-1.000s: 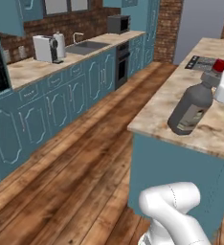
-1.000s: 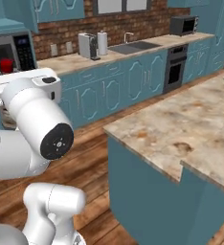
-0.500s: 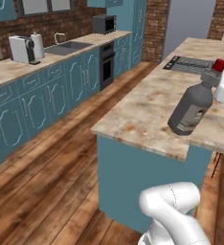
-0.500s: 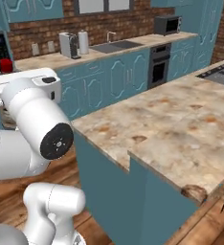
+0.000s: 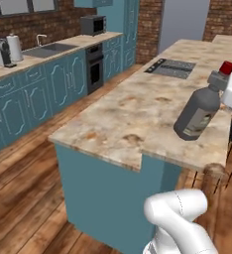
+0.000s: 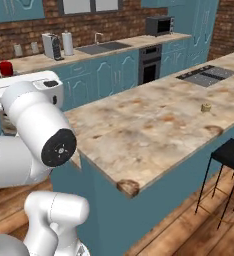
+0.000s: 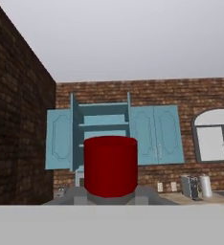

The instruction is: Get the candle and the liquor from the cabinet and move them to the dining counter.

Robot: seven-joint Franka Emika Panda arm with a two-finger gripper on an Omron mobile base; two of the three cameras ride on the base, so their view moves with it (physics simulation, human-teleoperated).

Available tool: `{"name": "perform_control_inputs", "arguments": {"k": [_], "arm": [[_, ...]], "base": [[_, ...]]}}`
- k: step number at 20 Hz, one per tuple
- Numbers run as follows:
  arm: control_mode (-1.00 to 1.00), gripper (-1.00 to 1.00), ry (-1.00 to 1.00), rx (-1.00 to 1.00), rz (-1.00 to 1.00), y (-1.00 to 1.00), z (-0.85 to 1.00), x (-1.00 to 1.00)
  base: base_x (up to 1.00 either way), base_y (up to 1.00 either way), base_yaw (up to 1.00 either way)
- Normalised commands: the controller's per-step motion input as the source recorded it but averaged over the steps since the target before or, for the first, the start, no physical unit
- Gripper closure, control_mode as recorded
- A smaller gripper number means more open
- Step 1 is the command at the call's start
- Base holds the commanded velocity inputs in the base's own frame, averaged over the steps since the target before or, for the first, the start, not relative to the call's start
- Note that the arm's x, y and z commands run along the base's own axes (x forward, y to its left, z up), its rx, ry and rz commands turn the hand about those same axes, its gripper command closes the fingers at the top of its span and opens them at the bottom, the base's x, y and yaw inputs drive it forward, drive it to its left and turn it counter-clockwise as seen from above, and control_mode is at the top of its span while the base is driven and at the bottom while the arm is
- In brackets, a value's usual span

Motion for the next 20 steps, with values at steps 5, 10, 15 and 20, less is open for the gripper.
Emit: {"name": "perform_control_inputs", "arguments": {"k": [5, 10, 15, 20], "arm": [[1.0, 1.0, 0.0, 0.0, 0.0, 0.0, 0.0, 0.0], [1.0, 1.0, 0.0, 0.0, 0.0, 0.0, 0.0, 0.0], [1.0, 1.0, 0.0, 0.0, 0.0, 0.0, 0.0, 0.0], [1.0, 1.0, 0.0, 0.0, 0.0, 0.0, 0.0, 0.0]], "base": [[0.09, -0.97, 0.03], [0.14, -0.92, 0.09], [0.19, -0.93, 0.14], [0.32, -0.8, 0.22]]}}
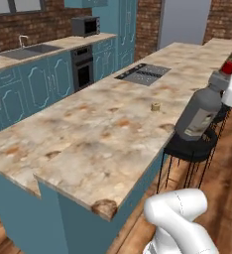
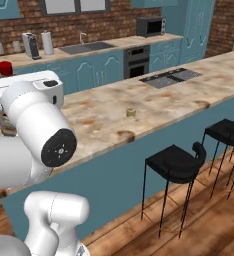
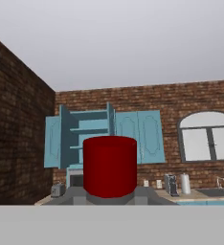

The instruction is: Get the candle and the liquor from the cabinet and move them to the dining counter.

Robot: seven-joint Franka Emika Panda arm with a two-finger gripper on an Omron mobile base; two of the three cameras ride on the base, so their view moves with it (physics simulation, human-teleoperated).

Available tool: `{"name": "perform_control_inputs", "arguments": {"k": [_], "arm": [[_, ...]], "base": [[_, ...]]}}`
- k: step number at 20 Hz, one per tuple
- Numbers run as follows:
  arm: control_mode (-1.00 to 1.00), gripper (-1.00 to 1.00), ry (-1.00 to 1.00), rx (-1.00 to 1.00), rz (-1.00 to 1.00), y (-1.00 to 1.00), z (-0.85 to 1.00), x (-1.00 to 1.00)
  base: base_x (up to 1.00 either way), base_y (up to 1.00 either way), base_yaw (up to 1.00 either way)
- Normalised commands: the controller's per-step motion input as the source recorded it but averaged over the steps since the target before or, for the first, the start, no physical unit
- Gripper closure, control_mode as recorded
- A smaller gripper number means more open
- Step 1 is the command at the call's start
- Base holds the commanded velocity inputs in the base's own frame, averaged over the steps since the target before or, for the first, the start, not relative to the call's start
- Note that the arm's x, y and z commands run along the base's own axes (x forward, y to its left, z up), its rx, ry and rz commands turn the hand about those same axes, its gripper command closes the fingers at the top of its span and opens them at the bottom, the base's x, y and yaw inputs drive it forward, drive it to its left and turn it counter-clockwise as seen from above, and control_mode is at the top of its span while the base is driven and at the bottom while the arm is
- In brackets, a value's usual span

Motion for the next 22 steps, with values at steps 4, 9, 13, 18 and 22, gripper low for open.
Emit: {"name": "perform_control_inputs", "arguments": {"k": [4, 9, 13, 18, 22], "arm": [[1.0, 1.0, 0.0, 0.0, 0.0, 0.0, 0.0, 0.0], [1.0, 1.0, 0.0, 0.0, 0.0, 0.0, 0.0, 0.0], [1.0, 1.0, 0.0, 0.0, 0.0, 0.0, 0.0, 0.0], [1.0, 1.0, 0.0, 0.0, 0.0, 0.0, 0.0, 0.0], [1.0, 1.0, 0.0, 0.0, 0.0, 0.0, 0.0, 0.0]], "base": [[0.4, -0.69, 0.26], [0.38, -0.69, 0.26], [0.28, -0.74, 0.25], [0.01, -0.7, 0.33], [0.0, -0.62, 0.37]]}}
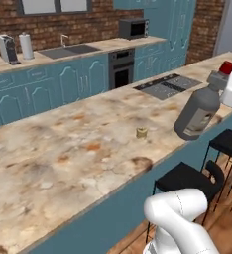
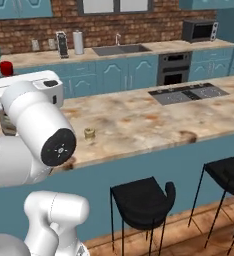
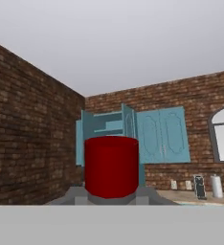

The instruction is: Get the candle and the liquor from the cabinet and move them to the dining counter.

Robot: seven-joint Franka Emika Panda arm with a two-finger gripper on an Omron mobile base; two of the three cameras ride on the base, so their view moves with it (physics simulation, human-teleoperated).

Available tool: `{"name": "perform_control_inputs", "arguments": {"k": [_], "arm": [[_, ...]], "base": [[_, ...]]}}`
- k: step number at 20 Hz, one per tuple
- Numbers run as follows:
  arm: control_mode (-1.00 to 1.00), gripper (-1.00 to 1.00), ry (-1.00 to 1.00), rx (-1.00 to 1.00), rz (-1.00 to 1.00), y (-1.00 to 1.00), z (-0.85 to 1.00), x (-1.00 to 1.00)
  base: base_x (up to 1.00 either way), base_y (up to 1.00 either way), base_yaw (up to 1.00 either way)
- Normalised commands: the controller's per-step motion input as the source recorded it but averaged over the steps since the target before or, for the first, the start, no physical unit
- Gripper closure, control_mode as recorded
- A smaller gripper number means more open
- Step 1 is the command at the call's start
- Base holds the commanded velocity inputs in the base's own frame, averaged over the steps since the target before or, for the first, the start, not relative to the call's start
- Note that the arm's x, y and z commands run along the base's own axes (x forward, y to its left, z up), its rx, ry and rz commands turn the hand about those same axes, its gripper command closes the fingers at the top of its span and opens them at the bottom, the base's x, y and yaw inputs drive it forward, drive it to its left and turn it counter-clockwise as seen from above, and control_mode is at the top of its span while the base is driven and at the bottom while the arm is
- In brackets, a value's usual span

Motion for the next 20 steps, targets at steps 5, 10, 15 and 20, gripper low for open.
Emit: {"name": "perform_control_inputs", "arguments": {"k": [5, 10, 15, 20], "arm": [[1.0, 1.0, 0.0, 0.0, 0.0, 0.0, 0.0, 0.0], [1.0, 1.0, 0.0, 0.0, 0.0, 0.0, 0.0, 0.0], [1.0, 1.0, 0.0, 0.0, 0.0, 0.0, 0.0, 0.0], [1.0, 1.0, 0.0, 0.0, 0.0, 0.0, 0.0, 0.0]], "base": [[0.0, -0.65, 0.37], [0.0, -0.7, 0.35], [0.0, -0.68, 0.37], [0.0, -0.75, 0.34]]}}
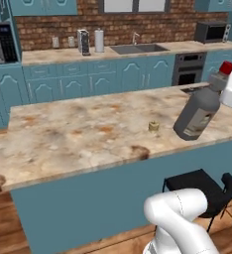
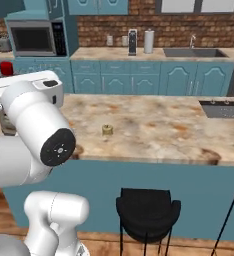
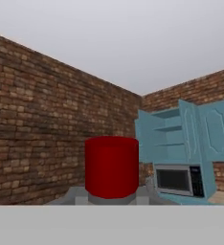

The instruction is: Get the candle and the liquor from the cabinet and move them to the dining counter.

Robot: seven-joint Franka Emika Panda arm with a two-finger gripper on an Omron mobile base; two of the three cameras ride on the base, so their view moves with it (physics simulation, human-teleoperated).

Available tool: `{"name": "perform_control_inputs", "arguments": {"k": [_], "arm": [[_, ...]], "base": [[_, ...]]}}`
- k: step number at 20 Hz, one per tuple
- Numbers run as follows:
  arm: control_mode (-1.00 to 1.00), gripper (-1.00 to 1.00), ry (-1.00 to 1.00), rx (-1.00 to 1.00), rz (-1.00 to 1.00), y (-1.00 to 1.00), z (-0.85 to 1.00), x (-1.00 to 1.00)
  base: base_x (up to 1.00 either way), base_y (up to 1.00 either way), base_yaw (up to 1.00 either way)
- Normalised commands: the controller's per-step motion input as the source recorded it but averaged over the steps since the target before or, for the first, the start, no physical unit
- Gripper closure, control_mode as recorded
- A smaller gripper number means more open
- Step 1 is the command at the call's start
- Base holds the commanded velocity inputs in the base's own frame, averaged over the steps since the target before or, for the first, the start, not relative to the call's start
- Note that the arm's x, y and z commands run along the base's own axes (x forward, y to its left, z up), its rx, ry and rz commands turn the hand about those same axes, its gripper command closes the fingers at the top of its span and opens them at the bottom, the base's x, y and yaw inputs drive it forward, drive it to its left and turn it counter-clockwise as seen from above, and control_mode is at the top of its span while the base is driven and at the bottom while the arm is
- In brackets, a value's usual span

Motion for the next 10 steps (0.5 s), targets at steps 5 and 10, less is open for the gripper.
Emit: {"name": "perform_control_inputs", "arguments": {"k": [5, 10], "arm": [[1.0, 1.0, 0.0, 0.0, 0.0, 0.0, 0.0, 0.0], [1.0, 1.0, 0.0, 0.0, 0.0, 0.0, 0.0, 0.0]], "base": [[-0.01, -0.95, 0.24], [-0.01, -0.98, 0.15]]}}
